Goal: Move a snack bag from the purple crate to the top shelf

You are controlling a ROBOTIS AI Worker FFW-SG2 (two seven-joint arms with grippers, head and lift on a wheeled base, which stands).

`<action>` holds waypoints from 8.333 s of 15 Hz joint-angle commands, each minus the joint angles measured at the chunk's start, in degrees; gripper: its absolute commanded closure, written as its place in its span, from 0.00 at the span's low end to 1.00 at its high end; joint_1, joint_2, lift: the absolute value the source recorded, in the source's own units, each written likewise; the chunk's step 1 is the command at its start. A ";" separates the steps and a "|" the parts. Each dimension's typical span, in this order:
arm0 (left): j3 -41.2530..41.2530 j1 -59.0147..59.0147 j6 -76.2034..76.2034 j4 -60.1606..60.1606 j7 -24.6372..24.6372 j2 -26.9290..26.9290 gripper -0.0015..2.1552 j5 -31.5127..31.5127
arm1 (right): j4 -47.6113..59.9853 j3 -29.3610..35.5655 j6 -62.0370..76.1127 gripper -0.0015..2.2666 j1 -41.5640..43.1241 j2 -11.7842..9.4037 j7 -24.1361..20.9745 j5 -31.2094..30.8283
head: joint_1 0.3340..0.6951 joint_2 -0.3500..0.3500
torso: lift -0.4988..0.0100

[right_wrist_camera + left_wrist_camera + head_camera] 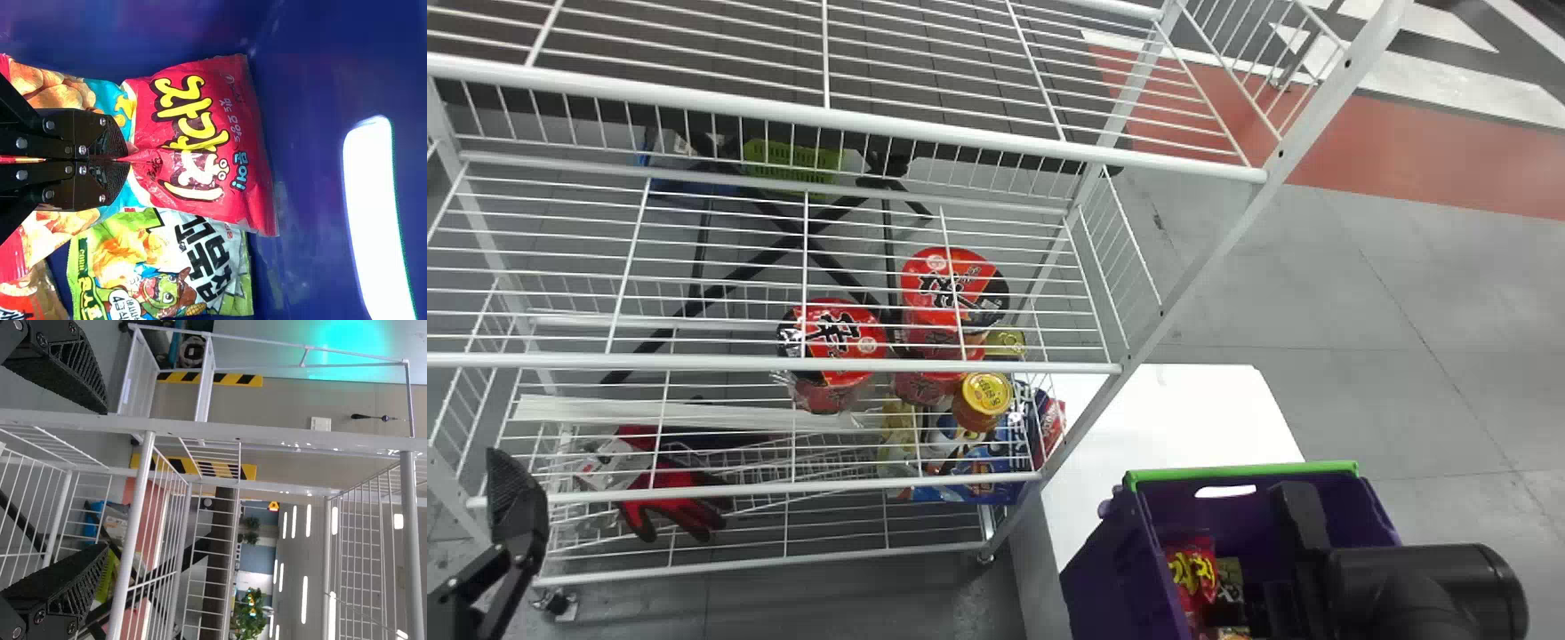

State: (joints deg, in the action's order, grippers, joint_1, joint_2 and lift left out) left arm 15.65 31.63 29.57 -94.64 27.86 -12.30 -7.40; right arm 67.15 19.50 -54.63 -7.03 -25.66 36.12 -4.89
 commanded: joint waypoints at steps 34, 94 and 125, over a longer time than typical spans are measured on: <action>-0.27 -0.78 -1.05 0.07 -0.44 -0.88 0.04 -1.65 | 0.09 0.45 4.92 0.77 -1.14 1.67 -0.17 0.32 | 1.00 0.00 | 0.65; -1.06 0.63 -1.58 -1.08 0.09 -0.35 0.04 -1.21 | 45.53 0.18 -35.45 0.77 -15.47 10.55 16.53 2.25 | 1.00 0.18 | 0.98; -1.06 1.24 -0.35 -1.34 0.88 -0.26 0.04 -0.42 | 70.31 -14.41 -35.45 0.77 4.39 25.71 -3.16 14.47 | 1.00 0.76 | 0.98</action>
State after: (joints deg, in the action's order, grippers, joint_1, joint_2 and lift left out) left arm 14.59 32.90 29.22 -96.09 28.74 -12.57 -7.82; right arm 141.49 6.00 -89.61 -2.59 -0.04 32.94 9.08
